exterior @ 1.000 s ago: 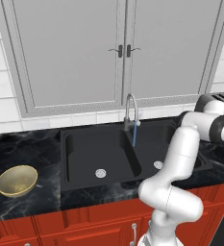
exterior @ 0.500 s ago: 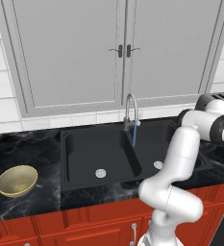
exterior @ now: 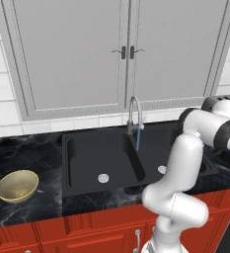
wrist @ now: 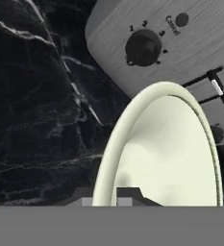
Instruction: Rinse each bowl for a few seconds and place them down in the sink or on the counter.
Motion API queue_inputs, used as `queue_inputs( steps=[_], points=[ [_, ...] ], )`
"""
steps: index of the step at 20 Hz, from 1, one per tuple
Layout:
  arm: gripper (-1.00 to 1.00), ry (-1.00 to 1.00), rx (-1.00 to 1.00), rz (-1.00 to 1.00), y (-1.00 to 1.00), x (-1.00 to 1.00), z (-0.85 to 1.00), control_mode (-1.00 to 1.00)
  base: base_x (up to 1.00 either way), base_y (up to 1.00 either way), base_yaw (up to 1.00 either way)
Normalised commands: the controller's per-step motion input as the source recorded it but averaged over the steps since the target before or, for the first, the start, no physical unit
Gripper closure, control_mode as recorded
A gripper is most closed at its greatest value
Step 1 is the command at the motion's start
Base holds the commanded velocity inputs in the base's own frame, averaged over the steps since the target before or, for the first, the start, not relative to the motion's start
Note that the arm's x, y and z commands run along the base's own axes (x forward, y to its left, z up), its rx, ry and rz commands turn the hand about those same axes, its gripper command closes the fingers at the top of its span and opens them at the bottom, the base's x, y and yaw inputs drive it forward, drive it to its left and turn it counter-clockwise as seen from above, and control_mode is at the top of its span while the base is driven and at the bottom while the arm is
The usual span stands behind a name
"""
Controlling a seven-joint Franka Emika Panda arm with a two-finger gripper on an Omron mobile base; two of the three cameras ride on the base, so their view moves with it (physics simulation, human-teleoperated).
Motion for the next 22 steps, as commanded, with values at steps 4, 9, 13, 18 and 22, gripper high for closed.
queue_inputs(
  steps=[4, 9, 13, 18, 22],
  points=[
    [1.00, -0.15, -0.14, 0.18, 0.31, -0.28, 0.48, -1.00, 0.00, 0.00, 0.00],
    [1.00, -0.04, -0.09, 0.25, 0.26, -0.18, 0.55, -1.00, 0.00, 0.00, 0.00],
    [1.00, 0.00, -0.07, 0.26, 0.22, -0.11, 0.58, -1.00, 0.00, 0.00, 0.00],
    [1.00, 0.04, -0.04, 0.27, 0.11, -0.08, 0.61, -1.00, 0.00, 0.00, 0.00],
    [1.00, 0.05, -0.02, 0.27, 0.02, -0.13, 0.61, -1.00, 0.00, 0.00, 0.00]
  ],
)
